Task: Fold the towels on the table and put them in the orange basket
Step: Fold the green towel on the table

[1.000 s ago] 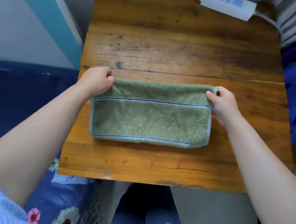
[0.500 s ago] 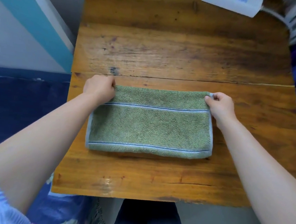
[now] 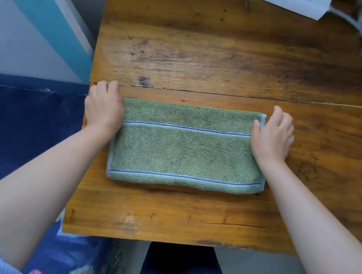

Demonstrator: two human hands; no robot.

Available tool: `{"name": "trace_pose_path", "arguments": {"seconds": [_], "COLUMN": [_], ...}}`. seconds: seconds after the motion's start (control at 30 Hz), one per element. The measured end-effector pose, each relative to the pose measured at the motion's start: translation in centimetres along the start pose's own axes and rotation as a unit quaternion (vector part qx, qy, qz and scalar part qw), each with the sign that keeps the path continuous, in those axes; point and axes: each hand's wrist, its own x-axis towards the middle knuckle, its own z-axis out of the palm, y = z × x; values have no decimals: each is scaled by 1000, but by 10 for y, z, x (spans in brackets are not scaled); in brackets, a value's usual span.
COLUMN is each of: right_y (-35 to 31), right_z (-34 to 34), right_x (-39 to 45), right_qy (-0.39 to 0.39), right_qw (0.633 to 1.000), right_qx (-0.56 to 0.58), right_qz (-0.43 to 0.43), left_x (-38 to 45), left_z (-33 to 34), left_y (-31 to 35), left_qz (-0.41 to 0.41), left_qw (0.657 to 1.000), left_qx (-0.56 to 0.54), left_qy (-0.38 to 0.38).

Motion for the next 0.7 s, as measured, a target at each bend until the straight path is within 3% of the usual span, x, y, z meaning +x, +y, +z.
{"name": "trace_pose_path", "arguments": {"seconds": [0.1, 0.27, 0.37, 0.53, 0.7], "right_y": [-16, -39, -25, 11, 44], "right_z": [2, 31, 47, 40, 28], "right_x": [-36, -92, -99, -95, -87], "right_qy": [11, -140, -182, -156, -141], "right_qw": [993, 962, 954, 967, 982], "right_qx": [-4, -66, -103, -106, -83], "right_qz": [-114, -226, -215, -170, -91], "left_x": [-37, -113, -127, -125, -121], "left_z": [0, 27, 47, 52, 47], "left_y": [21, 52, 43, 29, 13], "left_qz": [69, 82, 62, 25, -74], "left_qw": [995, 989, 985, 989, 987], "left_qx": [-63, -46, 13, 7, 6], "left_qy": [21, -114, -159, -147, -143]}}
